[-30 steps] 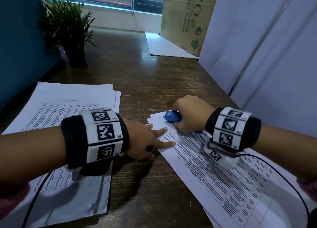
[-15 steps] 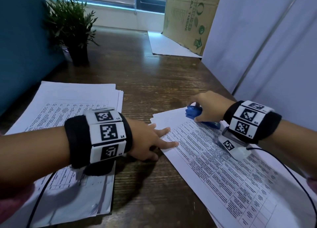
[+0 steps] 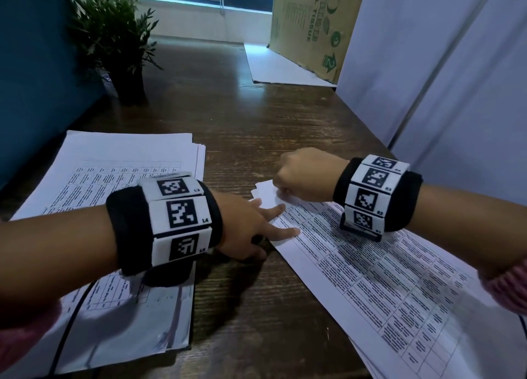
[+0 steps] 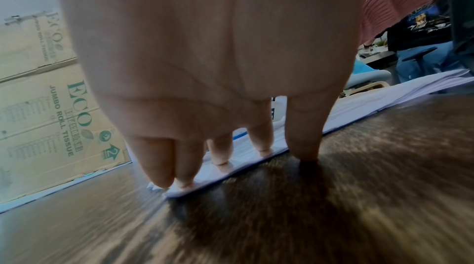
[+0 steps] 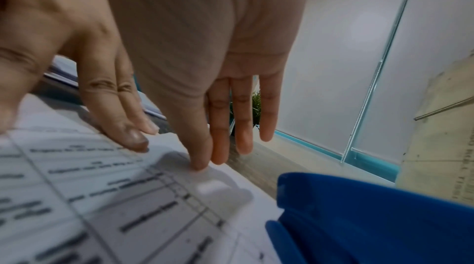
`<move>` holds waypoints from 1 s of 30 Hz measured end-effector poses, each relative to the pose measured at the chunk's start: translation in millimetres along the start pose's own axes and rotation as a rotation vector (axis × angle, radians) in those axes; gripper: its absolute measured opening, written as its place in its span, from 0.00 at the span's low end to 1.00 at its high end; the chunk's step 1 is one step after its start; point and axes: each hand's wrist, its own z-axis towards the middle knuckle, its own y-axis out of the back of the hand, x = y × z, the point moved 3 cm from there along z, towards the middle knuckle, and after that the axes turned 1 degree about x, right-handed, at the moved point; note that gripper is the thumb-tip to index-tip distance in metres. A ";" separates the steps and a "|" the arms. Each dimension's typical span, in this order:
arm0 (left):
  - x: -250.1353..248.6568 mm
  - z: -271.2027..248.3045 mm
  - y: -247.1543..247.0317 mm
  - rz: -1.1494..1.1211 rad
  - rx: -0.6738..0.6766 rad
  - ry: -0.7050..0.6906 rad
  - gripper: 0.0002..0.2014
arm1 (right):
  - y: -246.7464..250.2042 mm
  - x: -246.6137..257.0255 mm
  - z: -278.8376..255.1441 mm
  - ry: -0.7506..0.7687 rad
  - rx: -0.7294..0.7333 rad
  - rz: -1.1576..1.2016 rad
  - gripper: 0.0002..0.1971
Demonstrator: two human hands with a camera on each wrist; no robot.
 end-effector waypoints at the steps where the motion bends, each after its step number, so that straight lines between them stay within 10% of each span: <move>1: 0.3 0.3 -0.3 0.000 0.000 -0.001 0.30 | -0.5 0.2 0.8 0.005 0.014 -0.019 0.11; 30: -0.7 -0.6 1.3 -0.007 0.011 0.000 0.30 | -11.2 -25.9 -4.2 -0.001 -0.060 0.186 0.07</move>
